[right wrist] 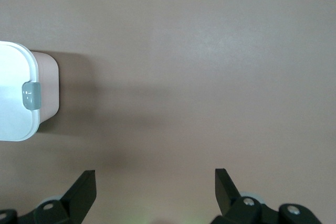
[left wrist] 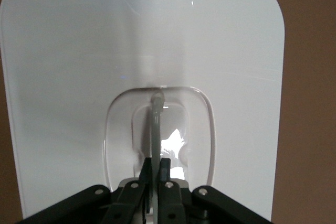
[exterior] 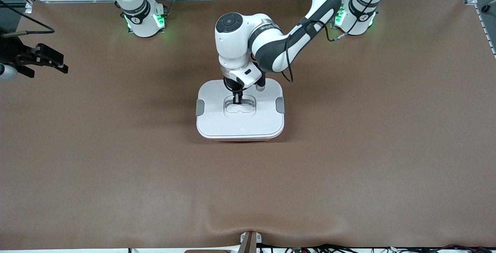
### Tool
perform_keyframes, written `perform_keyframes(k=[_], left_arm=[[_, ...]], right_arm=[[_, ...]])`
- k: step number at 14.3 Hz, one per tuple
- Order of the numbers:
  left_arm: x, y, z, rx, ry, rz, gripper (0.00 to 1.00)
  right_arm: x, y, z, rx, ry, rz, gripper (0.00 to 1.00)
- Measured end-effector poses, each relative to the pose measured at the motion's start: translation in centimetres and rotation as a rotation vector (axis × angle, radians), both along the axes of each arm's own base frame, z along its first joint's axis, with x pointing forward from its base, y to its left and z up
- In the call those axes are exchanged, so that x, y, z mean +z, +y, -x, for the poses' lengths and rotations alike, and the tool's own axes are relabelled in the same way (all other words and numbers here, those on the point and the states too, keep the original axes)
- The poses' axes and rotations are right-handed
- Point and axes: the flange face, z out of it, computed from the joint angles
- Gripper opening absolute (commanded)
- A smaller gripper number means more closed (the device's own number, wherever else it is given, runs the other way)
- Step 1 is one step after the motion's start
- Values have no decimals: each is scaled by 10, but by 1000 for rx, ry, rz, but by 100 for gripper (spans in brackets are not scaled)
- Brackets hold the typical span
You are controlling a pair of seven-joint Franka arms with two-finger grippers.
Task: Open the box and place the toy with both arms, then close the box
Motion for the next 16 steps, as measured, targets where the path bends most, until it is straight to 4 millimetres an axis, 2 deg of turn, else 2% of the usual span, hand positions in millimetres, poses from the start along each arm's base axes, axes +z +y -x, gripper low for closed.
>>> perform_keyframes(k=[5, 10, 14, 15, 16], left_arm=[[-1, 3, -4, 7, 1, -1, 0], [-2, 4, -4, 9, 4, 0, 0], [-6, 4, -5, 9, 8, -2, 0], [-6, 4, -5, 9, 8, -2, 1], [-6, 4, -5, 9, 8, -2, 13]], right_arm=[[0, 3, 0, 5, -2, 0, 100], [2, 29, 1, 28, -7, 1, 100], [2, 32, 1, -47, -4, 5, 100], [2, 31, 1, -52, -4, 5, 100], [2, 30, 1, -55, -3, 6, 100]])
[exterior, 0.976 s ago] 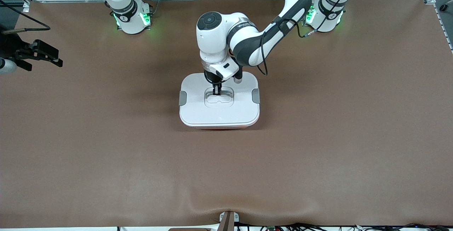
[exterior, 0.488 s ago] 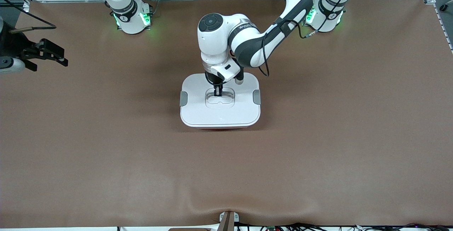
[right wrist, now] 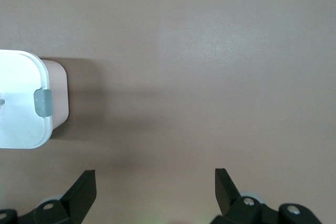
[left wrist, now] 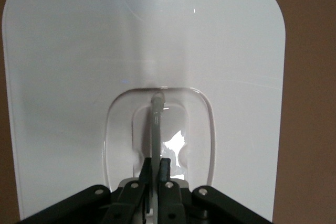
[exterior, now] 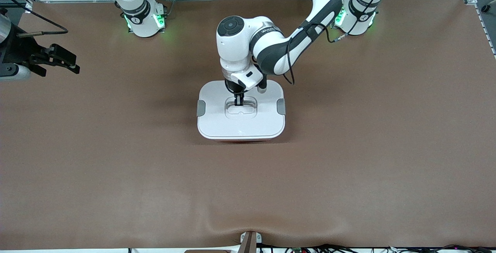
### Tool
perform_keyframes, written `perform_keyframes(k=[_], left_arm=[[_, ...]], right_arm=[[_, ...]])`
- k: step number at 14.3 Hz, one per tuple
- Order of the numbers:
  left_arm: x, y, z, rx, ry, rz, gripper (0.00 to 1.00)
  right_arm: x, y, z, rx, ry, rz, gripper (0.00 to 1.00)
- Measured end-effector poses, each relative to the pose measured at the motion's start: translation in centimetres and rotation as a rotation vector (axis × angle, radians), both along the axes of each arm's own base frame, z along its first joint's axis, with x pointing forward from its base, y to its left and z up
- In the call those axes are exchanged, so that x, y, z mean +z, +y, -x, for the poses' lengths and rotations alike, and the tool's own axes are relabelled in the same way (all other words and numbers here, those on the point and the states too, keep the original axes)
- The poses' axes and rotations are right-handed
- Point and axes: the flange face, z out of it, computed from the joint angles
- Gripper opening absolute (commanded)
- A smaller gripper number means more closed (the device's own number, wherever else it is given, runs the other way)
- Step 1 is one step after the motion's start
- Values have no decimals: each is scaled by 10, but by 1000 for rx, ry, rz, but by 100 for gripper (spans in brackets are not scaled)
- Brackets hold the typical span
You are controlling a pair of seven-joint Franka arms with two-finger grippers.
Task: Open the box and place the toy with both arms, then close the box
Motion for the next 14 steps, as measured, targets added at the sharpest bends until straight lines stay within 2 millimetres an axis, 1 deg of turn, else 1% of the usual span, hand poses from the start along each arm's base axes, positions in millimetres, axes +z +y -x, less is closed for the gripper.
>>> perform_keyframes(k=[1, 2, 3, 4, 6, 8, 10, 12, 14], left_arm=[[0, 0, 0, 0, 0, 0, 33], [-2, 1, 0, 1, 3, -4, 70], [-6, 1, 0, 1, 7, -7, 90], [-9, 1, -1, 2, 11, -10, 100], [-10, 2, -2, 4, 11, -9, 100], [-3, 2, -7, 7, 2, 1, 100], [11, 4, -11, 10, -14, 10, 100], [29, 10, -12, 5, -22, -10, 100], [51, 19, -13, -19, -22, -30, 100]], right_arm=[[0, -1, 0, -1, 0, 0, 100], [0, -1, 0, -2, 0, 0, 100], [0, -1, 0, -2, 0, 0, 100], [0, -1, 0, -3, 0, 0, 100], [0, -2, 0, -5, 0, 0, 100], [0, -8, 0, -19, 0, 1, 100], [0, -16, -1, -33, -1, 1, 100], [1, -20, -1, -38, -3, 10, 100], [2, -22, 0, -39, -2, 38, 100]])
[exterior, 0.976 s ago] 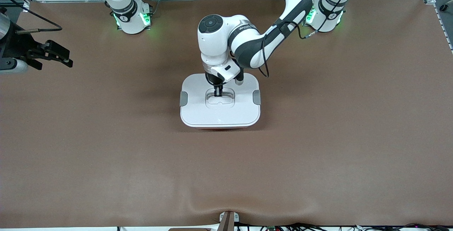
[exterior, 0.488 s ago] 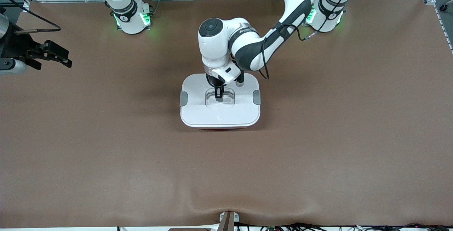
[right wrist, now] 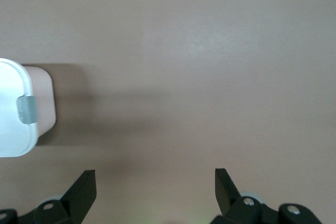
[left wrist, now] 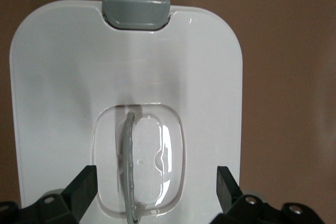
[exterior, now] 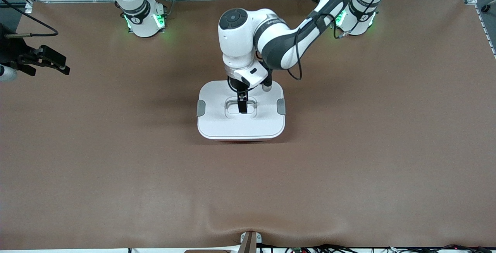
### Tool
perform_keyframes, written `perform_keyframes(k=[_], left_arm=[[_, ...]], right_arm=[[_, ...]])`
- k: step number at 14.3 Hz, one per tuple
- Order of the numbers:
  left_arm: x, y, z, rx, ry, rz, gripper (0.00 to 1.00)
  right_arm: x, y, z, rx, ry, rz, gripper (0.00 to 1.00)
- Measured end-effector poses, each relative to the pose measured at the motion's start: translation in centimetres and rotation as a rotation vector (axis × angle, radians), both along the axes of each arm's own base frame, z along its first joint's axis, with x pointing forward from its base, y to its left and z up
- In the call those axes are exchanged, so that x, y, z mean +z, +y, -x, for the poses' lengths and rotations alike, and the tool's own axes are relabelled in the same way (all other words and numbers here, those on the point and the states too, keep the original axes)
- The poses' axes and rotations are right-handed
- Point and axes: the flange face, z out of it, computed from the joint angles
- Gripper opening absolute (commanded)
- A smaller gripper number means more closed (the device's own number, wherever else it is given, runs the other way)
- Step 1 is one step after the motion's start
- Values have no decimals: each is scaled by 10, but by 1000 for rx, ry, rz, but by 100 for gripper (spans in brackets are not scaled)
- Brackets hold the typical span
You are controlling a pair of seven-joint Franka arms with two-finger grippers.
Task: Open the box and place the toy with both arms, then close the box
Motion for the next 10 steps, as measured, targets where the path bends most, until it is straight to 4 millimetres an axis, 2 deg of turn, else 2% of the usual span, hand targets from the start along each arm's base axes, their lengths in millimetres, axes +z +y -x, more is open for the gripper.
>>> perform_keyframes(k=[5, 10], left_arm=[[71, 35, -1, -191, 39, -67, 100], [133, 116, -31, -480, 132, -125, 100]], right_arm=[[-1, -3, 1, -3, 12, 10, 100], [-2, -18, 3, -31, 24, 10, 100]])
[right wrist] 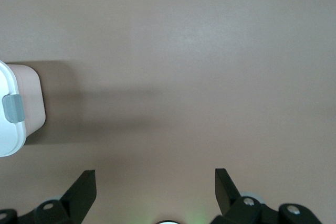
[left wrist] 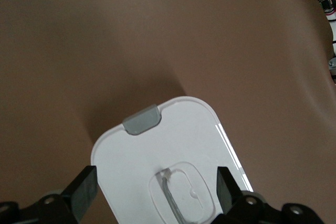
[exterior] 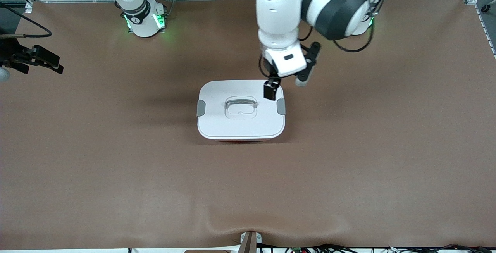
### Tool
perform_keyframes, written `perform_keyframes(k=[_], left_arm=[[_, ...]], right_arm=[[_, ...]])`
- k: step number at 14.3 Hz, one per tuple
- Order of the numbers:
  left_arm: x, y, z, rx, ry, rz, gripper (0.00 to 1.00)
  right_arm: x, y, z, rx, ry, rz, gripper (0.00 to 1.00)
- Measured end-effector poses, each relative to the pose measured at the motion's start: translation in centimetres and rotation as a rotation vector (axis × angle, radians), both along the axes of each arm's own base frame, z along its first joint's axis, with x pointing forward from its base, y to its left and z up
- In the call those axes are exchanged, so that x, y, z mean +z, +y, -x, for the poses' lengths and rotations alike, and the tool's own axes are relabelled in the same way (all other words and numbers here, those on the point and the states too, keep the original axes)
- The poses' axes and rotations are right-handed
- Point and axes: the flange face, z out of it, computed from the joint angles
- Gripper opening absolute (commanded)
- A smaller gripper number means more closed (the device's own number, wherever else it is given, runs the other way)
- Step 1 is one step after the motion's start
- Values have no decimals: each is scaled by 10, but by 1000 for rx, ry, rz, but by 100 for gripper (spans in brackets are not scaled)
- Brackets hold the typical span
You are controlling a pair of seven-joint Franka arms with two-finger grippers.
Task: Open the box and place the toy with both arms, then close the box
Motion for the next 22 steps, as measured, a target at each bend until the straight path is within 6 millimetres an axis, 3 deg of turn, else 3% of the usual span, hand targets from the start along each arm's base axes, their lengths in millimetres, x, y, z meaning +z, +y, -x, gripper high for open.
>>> perform_keyframes(k=[5, 9, 14, 18, 22], left_arm=[[34, 75, -29, -238, 62, -27, 100], [45, 146, -58, -369, 111, -39, 100], [60, 211, -79, -542, 121, -57, 100], [78, 255, -84, -693, 125, -86, 100], [99, 296, -76, -857, 158, -129, 100]], right_arm=[[0, 4, 0, 8, 2, 0, 100], [0, 10, 0, 18, 2, 0, 100], [-1, 11, 1, 19, 7, 0, 100], [-1, 11, 1, 20, 10, 0, 100], [-1, 11, 1, 20, 10, 0, 100]])
